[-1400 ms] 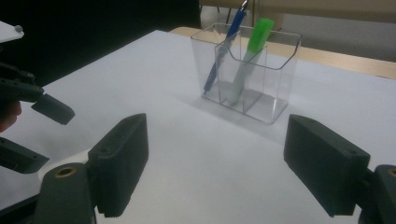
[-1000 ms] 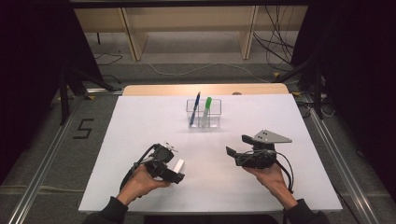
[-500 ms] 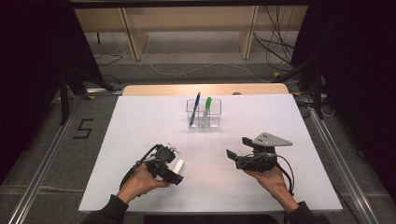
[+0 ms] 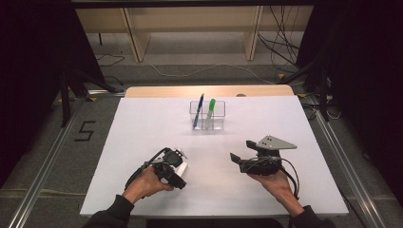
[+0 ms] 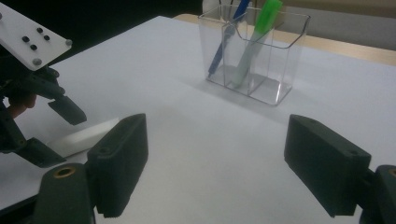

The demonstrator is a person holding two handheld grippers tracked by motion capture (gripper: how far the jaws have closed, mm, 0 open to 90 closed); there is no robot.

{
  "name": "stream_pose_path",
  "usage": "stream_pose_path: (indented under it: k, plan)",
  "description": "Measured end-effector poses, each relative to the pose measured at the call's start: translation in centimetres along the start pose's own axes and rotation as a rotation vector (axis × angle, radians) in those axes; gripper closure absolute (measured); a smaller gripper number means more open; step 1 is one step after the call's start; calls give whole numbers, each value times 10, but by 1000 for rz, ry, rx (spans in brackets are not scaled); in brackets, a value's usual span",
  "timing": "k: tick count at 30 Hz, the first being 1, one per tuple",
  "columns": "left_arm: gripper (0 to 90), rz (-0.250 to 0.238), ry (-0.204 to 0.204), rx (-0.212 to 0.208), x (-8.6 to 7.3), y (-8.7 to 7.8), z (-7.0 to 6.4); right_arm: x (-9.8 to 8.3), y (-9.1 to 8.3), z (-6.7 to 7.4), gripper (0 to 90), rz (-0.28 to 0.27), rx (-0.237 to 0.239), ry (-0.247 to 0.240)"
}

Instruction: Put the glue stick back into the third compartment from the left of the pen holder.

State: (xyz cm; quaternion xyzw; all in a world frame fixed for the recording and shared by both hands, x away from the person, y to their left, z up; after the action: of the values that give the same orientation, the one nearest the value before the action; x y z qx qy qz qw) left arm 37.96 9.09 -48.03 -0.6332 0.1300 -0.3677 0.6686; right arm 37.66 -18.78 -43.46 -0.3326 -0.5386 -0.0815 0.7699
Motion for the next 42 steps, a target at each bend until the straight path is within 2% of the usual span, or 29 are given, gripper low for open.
stream_pose_path:
  k: [10, 13, 16, 19, 25, 29, 36, 39, 42]
  plan:
    - [441, 3, 1, -16, -2, 4, -1, 0, 2, 3, 227, 10, 2, -6]
    - [467, 7, -17, -18, -2, 6, -1, -1, 3, 3, 228, 10, 6, -2]
    - [500, 12, -12, -16, -2, 9, 1, -1, 3, 3, 228, 11, 6, -5]
    - [509, 13, -17, -34, -1, 11, 1, -1, 3, 3, 229, 12, 4, -6]
    - [560, 8, -24, -17, -1, 12, 2, -2, 5, 4, 229, 16, 9, -4]
    - [659, 12, -5, 10, -1, 11, 3, -2, 6, 4, 229, 17, 12, -11]
    - [669, 11, -1, -20, 0, 10, 7, -3, 7, 5, 230, 20, 19, -15]
    - [670, 8, 13, -34, 3, 7, 9, -2, 6, 7, 230, 23, 16, -23]
    - [670, 7, 24, -65, 6, 3, 9, -1, 6, 10, 230, 20, 26, -33]
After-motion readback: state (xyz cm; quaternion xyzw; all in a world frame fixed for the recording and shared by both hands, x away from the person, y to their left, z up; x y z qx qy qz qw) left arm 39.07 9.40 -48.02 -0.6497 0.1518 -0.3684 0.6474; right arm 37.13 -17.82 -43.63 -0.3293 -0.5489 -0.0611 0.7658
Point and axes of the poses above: each handheld gripper's, and its own axes: y roughly forward along the jaws, x roughly out of its top, z roughly to its left, the point moved 3 cm from there along y, roughly forward along the jaws, and after that the axes turned 13 degrees about x, right-handed, at the moved point
